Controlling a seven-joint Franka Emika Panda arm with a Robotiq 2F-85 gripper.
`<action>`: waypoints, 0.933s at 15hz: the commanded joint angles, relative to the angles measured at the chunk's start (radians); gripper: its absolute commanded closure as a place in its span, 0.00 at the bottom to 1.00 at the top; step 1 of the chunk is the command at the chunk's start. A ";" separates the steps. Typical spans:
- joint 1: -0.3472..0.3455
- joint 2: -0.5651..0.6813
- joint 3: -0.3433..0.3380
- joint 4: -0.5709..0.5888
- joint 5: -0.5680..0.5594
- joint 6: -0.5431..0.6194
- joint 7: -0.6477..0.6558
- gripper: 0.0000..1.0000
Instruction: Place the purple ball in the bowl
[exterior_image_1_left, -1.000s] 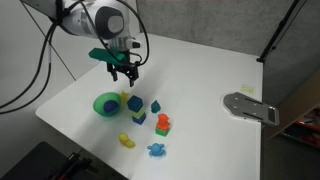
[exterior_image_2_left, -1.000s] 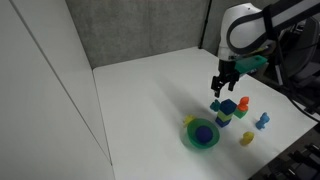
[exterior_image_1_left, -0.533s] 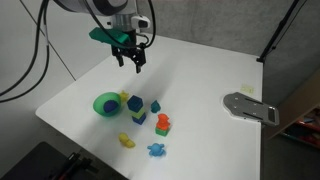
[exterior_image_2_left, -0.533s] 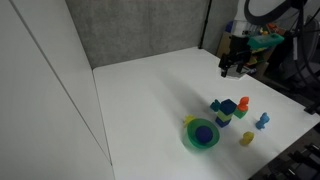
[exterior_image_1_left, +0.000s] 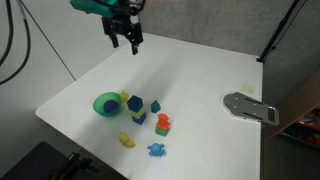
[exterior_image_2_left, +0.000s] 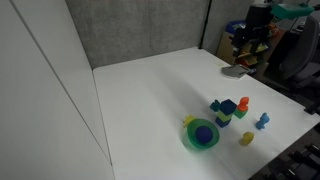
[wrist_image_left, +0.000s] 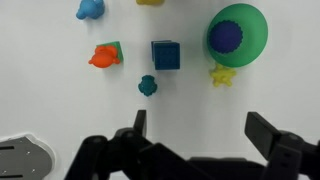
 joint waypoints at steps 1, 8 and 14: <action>-0.011 -0.075 0.004 -0.001 -0.017 -0.084 0.010 0.00; -0.027 -0.205 0.002 -0.047 -0.033 -0.171 0.005 0.00; -0.040 -0.249 0.003 -0.078 -0.037 -0.190 -0.003 0.00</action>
